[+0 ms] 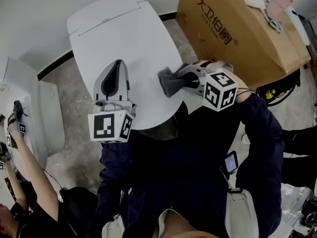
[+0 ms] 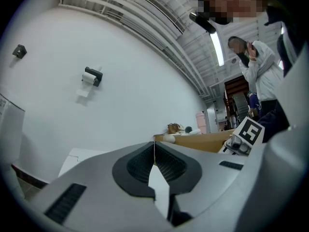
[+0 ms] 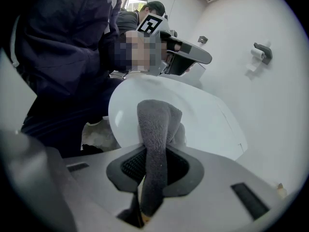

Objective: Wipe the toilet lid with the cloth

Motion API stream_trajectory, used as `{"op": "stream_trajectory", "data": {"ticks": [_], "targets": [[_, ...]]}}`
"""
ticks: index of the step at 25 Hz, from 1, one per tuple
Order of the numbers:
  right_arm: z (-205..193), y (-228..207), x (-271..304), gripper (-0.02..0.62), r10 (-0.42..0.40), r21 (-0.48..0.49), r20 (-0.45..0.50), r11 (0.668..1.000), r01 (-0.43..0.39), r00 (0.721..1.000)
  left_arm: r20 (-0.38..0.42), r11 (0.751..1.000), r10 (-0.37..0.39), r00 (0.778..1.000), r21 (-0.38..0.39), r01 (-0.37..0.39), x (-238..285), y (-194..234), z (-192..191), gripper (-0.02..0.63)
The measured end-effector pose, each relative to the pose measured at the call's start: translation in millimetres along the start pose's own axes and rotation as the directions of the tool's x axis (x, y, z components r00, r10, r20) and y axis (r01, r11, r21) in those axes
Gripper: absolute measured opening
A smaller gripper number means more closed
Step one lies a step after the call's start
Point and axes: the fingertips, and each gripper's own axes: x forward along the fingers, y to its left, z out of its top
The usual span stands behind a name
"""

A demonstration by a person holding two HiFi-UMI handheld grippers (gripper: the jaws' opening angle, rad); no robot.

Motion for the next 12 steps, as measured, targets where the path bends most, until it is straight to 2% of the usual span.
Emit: {"op": "stream_trajectory", "data": {"ticks": [2,4,8,12], "targets": [[0.7,2.4,-1.9,0.078,0.017,-0.009,0.007,1.0,-0.017,1.0,-0.005,1.0,-0.001,1.0,0.003,0.001,-0.7,-1.8,-0.2,0.017],[0.6,-3.5,-4.5,0.078,0.002,-0.024,0.013,1.0,-0.001,1.0,-0.008,1.0,0.0,1.0,0.009,0.0,-1.9,-2.2,0.5,0.017],[1.6,-42.0,-10.2,0.078,-0.117,-0.055,0.018,0.992,0.118,0.993,-0.007,1.0,0.016,1.0,0.016,-0.016,-6.6,2.1,2.5,0.017],[6.0,-97.9,-13.7,0.078,-0.24,-0.068,0.037,0.968,0.242,0.97,-0.007,0.999,0.037,0.999,0.025,-0.037,-13.2,7.2,2.5,0.017]]}}
